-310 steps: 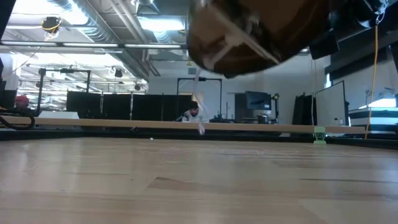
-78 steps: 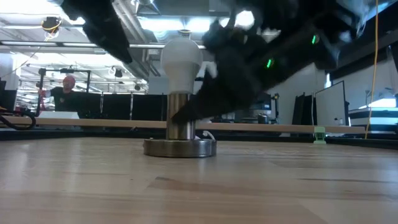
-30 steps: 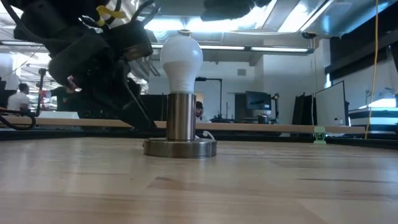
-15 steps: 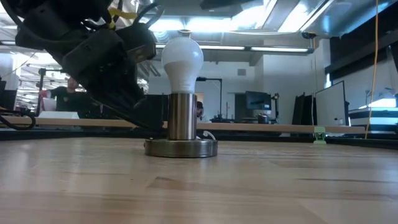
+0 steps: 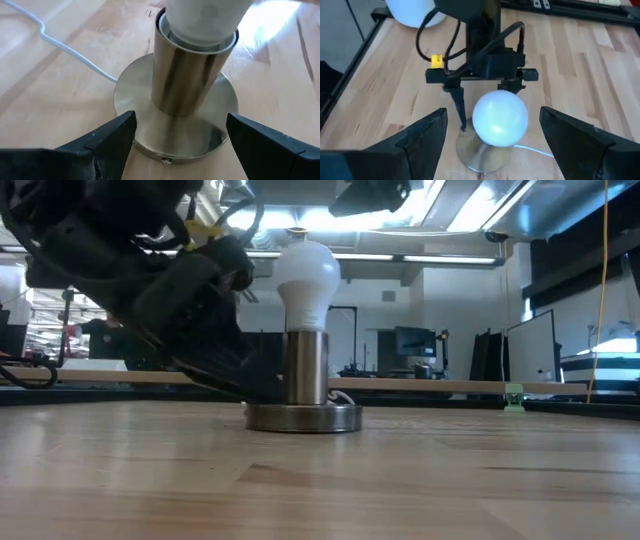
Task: Screw lightbulb
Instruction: Remove the white lightbulb from the silver lamp
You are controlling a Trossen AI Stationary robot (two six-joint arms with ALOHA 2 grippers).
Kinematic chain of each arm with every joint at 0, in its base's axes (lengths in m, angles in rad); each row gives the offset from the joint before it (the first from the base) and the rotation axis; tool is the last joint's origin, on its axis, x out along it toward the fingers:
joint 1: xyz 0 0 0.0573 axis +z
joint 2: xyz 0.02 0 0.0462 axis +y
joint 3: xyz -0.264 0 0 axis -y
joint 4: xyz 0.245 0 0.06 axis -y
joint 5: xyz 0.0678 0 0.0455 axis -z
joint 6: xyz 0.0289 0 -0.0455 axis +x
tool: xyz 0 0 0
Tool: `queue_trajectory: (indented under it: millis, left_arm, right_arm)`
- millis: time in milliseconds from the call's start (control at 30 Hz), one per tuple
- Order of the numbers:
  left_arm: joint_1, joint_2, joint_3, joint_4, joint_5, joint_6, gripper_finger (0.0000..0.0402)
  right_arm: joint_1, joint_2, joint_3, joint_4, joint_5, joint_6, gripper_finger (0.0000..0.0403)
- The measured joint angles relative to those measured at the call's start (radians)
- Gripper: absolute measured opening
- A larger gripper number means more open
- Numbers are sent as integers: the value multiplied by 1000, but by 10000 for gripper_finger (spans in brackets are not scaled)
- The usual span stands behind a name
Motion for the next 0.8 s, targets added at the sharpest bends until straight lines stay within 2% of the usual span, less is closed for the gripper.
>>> queue_trajectory:
  millis: [233, 333, 467, 633, 733, 800]
  left_arm:
    - [7, 38, 3, 31, -8, 10, 304]
    - [7, 37, 2, 32, -6, 10, 304]
    - [7, 37, 2, 29, -3, 16, 304]
    - [7, 37, 1, 24, 1, 27, 304]
    - [7, 38, 1, 26, 1, 32, 304]
    - [7, 38, 1, 27, 2, 32, 304]
  right_arm:
    - [-25, 16, 0, -7, 15, 108, 319]
    - [-54, 40, 15, -10, -15, 142, 319]
    - [-82, 107, 175, -118, -36, 101, 319]
    - [-114, 190, 425, -398, -37, 51, 319]
    - [-127, 205, 500, -541, -36, 64, 319]
    - [-127, 205, 504, -568, -36, 92, 319]
